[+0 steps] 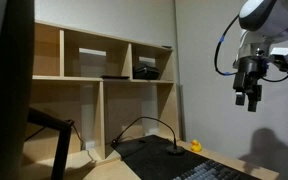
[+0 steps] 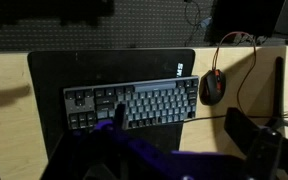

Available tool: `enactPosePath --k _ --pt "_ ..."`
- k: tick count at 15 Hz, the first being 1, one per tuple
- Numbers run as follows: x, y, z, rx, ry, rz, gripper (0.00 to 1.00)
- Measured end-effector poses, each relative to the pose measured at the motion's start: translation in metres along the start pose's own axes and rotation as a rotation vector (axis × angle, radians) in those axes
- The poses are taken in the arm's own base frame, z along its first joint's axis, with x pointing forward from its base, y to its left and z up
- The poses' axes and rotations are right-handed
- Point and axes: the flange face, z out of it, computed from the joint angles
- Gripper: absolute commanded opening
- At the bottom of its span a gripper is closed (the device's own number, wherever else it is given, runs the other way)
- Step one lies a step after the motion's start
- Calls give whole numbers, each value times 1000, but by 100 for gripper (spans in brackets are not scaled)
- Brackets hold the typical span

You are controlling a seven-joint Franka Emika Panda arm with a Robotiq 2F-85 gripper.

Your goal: Pick up the rubber ducky and place it on the left

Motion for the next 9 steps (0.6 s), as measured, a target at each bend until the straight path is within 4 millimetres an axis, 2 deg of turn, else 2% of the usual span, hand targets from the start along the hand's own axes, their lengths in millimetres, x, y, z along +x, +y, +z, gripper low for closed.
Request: enactPosePath --k 5,7,9 --pt "3 0 1 -14 10 31 100" --pt "22 4 8 -47 62 134 100" --pt "50 14 22 -54 105 251 100"
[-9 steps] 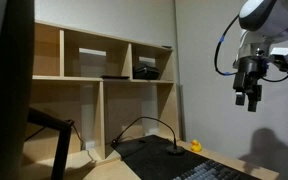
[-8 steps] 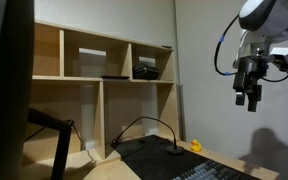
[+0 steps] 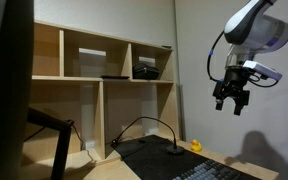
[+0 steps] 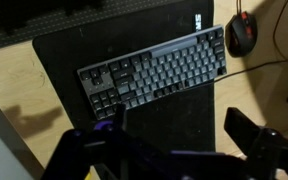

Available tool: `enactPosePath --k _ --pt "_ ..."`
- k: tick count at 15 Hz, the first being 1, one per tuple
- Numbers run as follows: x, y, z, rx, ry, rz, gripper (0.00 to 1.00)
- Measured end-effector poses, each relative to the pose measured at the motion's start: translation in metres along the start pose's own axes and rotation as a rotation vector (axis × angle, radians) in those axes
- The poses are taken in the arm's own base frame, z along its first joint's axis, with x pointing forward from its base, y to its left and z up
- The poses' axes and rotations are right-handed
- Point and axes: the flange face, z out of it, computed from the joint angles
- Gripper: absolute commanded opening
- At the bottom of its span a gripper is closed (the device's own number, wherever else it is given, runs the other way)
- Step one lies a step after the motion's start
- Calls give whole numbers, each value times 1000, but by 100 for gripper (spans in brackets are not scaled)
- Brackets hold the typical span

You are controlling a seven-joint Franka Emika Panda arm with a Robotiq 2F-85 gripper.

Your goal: Pick up the rubber ducky and place it on the left

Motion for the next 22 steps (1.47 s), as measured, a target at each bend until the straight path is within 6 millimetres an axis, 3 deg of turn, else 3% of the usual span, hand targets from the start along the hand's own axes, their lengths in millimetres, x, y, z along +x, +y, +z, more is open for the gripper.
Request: enactPosePath --k 5,9,11,17,19,22 --pt "73 3 33 -1 67 222 100" --pt "83 4 37 -23 69 256 100" --pt "96 9 46 -25 114 362 100" --pt "182 59 89 -12 176 704 100" --pt "189 65 96 -23 174 712 100" --pt "189 58 93 -13 175 703 100"
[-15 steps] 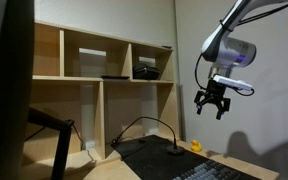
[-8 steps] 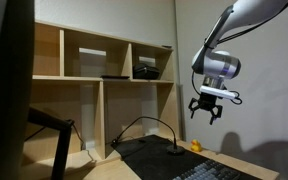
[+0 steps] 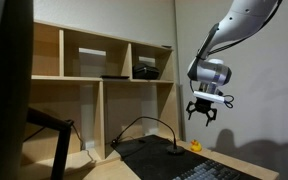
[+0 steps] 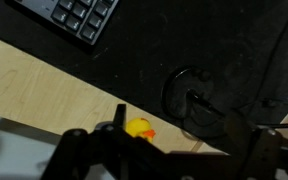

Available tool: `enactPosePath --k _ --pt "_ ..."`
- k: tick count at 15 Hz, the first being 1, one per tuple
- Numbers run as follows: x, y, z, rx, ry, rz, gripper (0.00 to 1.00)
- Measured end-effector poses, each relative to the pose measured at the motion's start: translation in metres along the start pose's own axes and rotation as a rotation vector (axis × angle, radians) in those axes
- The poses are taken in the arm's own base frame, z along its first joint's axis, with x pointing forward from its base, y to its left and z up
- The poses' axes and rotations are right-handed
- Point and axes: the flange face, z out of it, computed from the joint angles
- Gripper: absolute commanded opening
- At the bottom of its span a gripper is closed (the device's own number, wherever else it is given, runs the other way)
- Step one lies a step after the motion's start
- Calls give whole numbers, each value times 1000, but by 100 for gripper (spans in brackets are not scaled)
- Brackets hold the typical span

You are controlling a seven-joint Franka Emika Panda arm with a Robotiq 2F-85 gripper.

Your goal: Pick up the rubber ducky and place it on the left

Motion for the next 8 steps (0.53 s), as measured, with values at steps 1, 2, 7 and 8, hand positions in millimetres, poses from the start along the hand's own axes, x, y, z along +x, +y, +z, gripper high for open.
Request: enactPosePath --k 1,2,7,8 --pt "1 0 1 -10 10 13 100" --pt "4 0 6 -25 33 60 100" --pt "42 -12 79 -58 81 348 100" --pt "53 -15 93 -59 97 404 100"
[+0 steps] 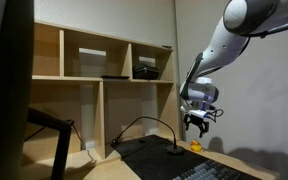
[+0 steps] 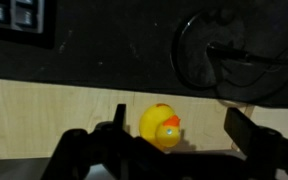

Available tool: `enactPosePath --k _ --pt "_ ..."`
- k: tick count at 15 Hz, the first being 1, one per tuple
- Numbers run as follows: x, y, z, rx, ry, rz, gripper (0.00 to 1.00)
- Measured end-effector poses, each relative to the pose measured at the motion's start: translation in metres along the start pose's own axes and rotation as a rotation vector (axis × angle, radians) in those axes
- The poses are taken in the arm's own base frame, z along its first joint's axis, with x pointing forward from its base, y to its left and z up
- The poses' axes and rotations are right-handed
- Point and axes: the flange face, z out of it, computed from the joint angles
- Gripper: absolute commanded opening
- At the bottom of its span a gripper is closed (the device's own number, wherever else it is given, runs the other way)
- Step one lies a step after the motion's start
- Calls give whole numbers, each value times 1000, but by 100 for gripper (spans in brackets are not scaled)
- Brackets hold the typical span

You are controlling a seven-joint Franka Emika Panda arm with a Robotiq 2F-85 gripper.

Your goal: Pick up the rubber ducky and place it on the left

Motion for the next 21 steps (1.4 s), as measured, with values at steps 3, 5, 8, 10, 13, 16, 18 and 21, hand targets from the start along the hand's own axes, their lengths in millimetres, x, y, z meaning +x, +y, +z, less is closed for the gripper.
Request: enactPosePath --k 3,5,8,10,13,16,18,21 --pt "26 -18 30 -4 57 167 100" --pt "35 -24 33 -1 80 225 100" --pt "37 -25 34 -10 93 237 100" --pt "38 -20 52 -51 119 292 100" --pt "42 -13 88 -94 141 400 100" --pt "49 -18 104 -76 152 477 100" --pt "54 -25 105 -56 154 507 73" --pt "57 -32 108 -45 137 522 53"
